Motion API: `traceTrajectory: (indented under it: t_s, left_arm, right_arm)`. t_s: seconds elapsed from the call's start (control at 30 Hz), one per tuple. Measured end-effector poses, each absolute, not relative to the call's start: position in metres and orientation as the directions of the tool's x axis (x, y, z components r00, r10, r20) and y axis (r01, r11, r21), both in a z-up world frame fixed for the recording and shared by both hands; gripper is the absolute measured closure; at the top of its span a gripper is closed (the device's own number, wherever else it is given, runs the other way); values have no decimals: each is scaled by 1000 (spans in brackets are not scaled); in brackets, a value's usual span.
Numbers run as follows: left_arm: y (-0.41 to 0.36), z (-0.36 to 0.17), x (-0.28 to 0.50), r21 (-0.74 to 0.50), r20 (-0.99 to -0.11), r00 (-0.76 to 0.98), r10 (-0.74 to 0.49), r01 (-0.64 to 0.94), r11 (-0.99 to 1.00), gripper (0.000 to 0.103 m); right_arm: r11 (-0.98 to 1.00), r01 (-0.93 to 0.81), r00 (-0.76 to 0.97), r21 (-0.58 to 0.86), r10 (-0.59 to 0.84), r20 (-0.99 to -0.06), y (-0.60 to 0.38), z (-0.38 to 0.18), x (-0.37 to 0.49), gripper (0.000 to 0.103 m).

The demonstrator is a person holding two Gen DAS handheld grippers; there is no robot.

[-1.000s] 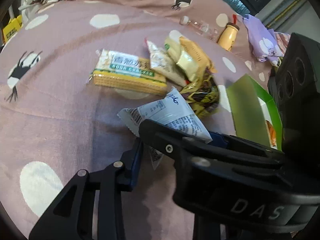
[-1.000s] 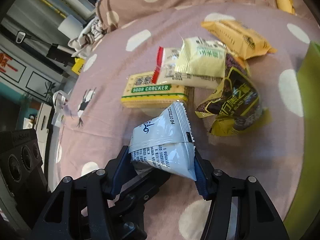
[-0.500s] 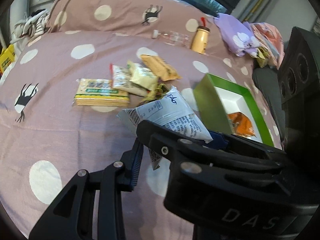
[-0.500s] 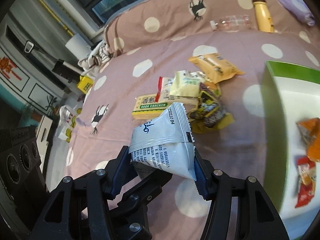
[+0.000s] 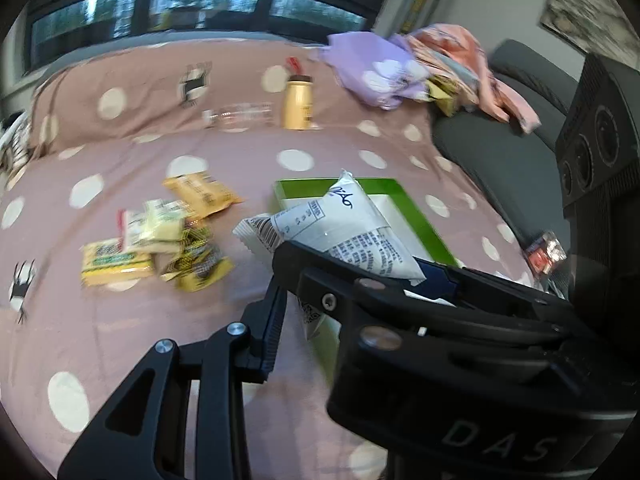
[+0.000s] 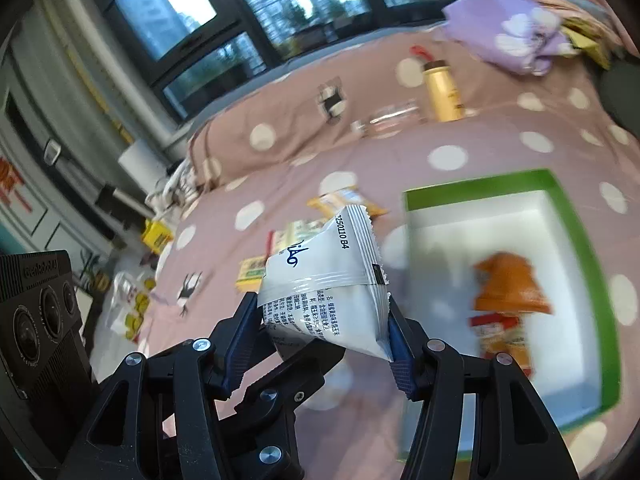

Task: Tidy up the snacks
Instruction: 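Carry the white bag over the green box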

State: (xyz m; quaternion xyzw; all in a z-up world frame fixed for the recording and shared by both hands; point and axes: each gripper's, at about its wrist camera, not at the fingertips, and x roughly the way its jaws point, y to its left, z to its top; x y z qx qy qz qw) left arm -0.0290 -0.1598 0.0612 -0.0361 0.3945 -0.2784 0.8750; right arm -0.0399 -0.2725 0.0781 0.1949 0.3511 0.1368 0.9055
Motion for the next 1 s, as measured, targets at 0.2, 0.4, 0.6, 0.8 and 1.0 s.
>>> traceTrajectory:
  t_s: [0.2, 0.4, 0.6, 0.8, 1.0]
  left_arm:
    - [-204, 65, -35, -258, -675, 495, -547, 536, 804, 75]
    - [-240, 54, -35, -246, -703, 444, -555, 581, 776, 75]
    - [-263, 39, -34, -246, -737, 395, -549, 599, 762, 75]
    - [-278, 22, -29, -258, -767, 347, -540, 603, 755, 75]
    - [-287, 5, -25, -271, -794, 305, -525, 596, 756, 75]
  right_arm:
    - [872, -31, 754, 488, 341, -561, -319, 77, -53, 42]
    - [850, 35, 762, 525, 317, -565, -352, 62, -63, 42]
    - [826, 90, 746, 557, 314, -587, -376, 41, -62, 42]
    - [805, 136, 721, 577, 319, -615, -391, 20, -58, 42]
    - [789, 174, 691, 589, 328, -644, -397, 2, -53, 42]
